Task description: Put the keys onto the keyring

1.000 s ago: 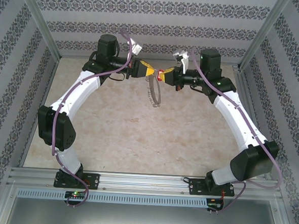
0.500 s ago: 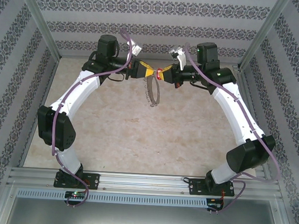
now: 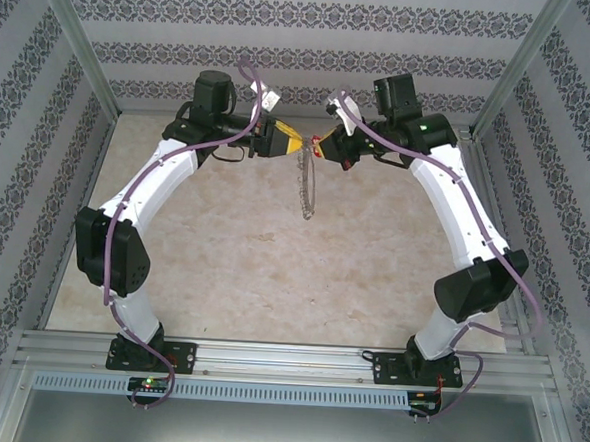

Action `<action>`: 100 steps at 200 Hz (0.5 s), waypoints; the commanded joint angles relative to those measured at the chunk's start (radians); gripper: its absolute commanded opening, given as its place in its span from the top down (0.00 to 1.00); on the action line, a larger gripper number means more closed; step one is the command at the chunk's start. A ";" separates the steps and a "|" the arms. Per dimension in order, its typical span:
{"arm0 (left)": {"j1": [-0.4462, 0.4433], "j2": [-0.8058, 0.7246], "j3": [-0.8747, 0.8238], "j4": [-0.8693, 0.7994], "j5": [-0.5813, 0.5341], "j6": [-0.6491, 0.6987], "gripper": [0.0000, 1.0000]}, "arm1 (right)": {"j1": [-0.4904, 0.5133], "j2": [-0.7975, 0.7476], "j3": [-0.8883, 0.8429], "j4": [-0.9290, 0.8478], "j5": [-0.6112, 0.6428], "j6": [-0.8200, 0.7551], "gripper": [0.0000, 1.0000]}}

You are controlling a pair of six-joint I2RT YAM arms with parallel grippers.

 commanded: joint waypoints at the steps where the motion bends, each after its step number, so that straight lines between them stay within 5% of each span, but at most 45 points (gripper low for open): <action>1: 0.024 -0.007 -0.047 0.098 -0.015 -0.049 0.68 | 0.017 0.036 0.068 -0.086 0.075 -0.047 1.00; 45: 0.072 -0.059 -0.190 0.329 -0.110 -0.218 0.63 | 0.014 0.133 0.154 -0.172 0.141 -0.061 1.00; 100: 0.190 -0.141 -0.371 0.552 -0.385 -0.451 0.59 | 0.017 0.254 0.248 -0.184 0.154 -0.027 1.00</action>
